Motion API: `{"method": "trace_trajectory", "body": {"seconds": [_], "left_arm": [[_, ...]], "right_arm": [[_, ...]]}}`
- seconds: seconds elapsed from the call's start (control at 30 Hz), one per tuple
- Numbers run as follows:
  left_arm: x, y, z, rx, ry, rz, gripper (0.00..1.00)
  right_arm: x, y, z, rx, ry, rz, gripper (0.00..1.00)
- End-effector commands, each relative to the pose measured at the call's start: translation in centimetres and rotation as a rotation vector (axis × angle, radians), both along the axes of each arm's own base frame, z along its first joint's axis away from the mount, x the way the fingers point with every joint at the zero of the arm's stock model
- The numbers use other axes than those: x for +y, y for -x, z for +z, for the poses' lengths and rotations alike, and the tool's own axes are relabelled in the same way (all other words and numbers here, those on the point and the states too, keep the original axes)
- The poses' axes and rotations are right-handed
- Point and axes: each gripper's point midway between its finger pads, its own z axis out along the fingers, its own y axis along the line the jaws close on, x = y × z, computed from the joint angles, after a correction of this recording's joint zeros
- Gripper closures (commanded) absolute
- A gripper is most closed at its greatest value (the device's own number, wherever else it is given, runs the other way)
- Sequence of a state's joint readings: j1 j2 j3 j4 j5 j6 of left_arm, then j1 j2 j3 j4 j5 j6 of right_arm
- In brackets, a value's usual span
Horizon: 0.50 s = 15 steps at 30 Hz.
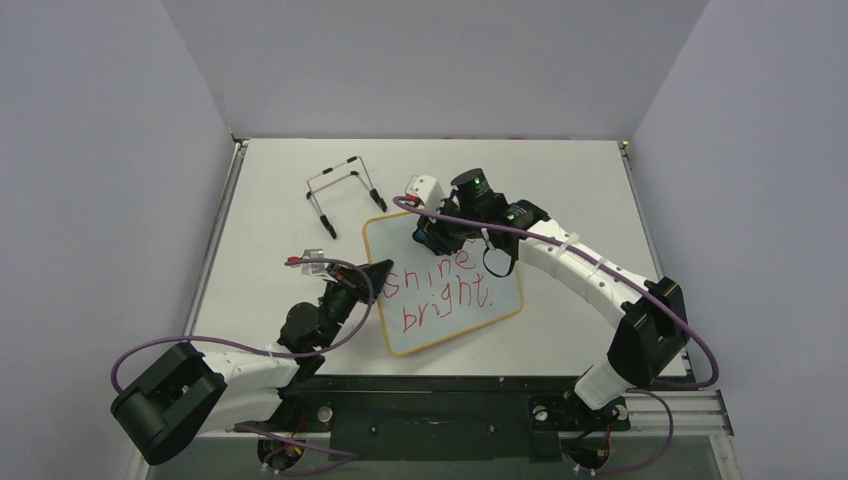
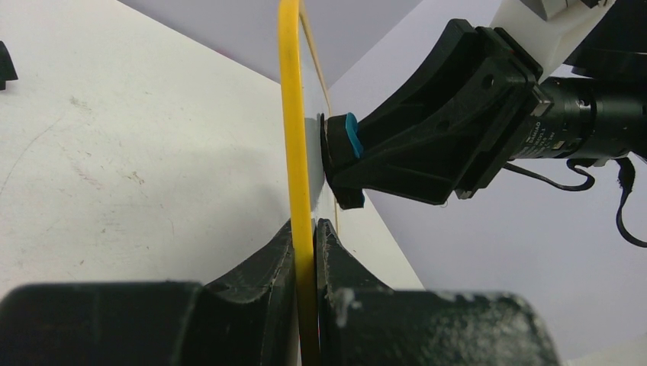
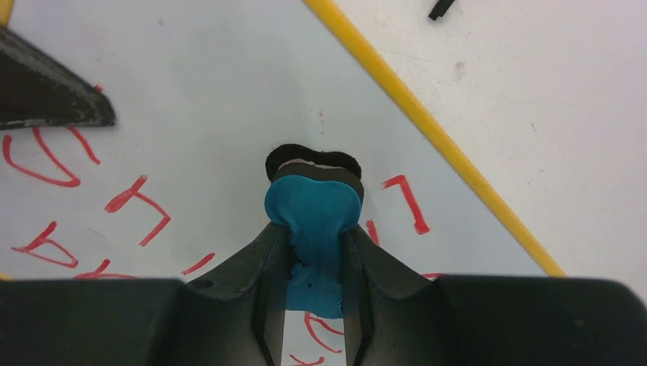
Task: Erase the whiteboard
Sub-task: Erase the whiteboard at the center of the board.
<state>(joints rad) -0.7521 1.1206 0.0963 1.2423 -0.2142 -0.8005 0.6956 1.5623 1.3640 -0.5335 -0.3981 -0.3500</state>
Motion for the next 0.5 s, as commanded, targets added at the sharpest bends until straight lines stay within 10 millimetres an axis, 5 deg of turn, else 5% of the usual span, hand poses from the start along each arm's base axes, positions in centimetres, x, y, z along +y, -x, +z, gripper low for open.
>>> {"method": "trace_trajectory", "body": {"seconds": [0.0, 0.23, 0.47], "left_arm": [[-1.5, 0.8, 1.0, -0.092, -0.073, -0.074, 1.00], [-1.6, 0.9, 1.1, -0.094, -0.067, -0.078, 1.00], [-1.5, 0.9, 1.2, -0.095, -0.069, -0.076, 1.00]], "right_arm": [[-0.2, -3.8, 3.7, -0.105, -0.096, -0.170, 1.00], [-2.3, -4.7, 2.3, -0.104, -0.028, -0.209, 1.00], [-2.3, -0.3, -0.5, -0.009, 0.067, 0.093, 1.00]]}}
